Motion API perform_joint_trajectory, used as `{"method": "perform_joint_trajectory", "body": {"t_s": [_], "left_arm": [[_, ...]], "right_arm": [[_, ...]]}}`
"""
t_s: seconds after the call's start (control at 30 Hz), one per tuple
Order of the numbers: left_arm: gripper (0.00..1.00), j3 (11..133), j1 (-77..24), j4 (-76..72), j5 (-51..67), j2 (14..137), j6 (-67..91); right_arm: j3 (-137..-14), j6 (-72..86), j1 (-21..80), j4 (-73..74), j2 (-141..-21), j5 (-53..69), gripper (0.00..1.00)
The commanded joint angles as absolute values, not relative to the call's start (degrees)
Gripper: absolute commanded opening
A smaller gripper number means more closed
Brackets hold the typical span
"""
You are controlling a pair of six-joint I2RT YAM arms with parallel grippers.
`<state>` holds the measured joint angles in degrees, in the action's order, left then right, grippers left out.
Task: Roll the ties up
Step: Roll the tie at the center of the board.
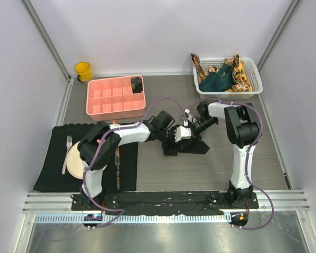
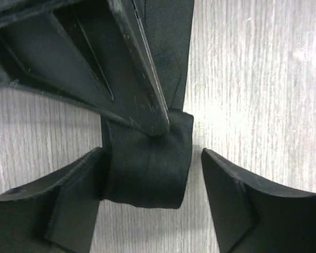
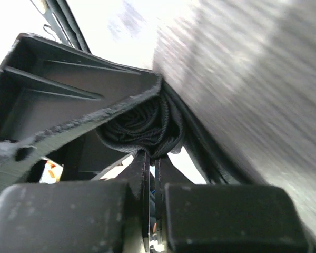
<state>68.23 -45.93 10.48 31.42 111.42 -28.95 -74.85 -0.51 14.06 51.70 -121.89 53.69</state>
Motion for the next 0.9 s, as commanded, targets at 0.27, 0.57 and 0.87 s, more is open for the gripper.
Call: {"method": "perform_joint_trajectory", "body": {"t_s": [0.27,0.57,0.87], "left_arm": [[0.84,65.13,-44.21,-1.22,35.95,106.35,-25.31],[0.84,65.21,-44.21,-1.41,41.31,108.63,-31.37],[0.85,68.47,-44.39,8.87,36.92,106.61,-42.52]], "right_arm": [[-74.44,-2.20,11.69,46.32,-127.70,35.07,0.01],[-79.36,-6.68,12.48,50.80,-130.60,34.28,0.01],[-81.39,-11.33,13.89,55.11,-132.19,34.54,0.01]]}}
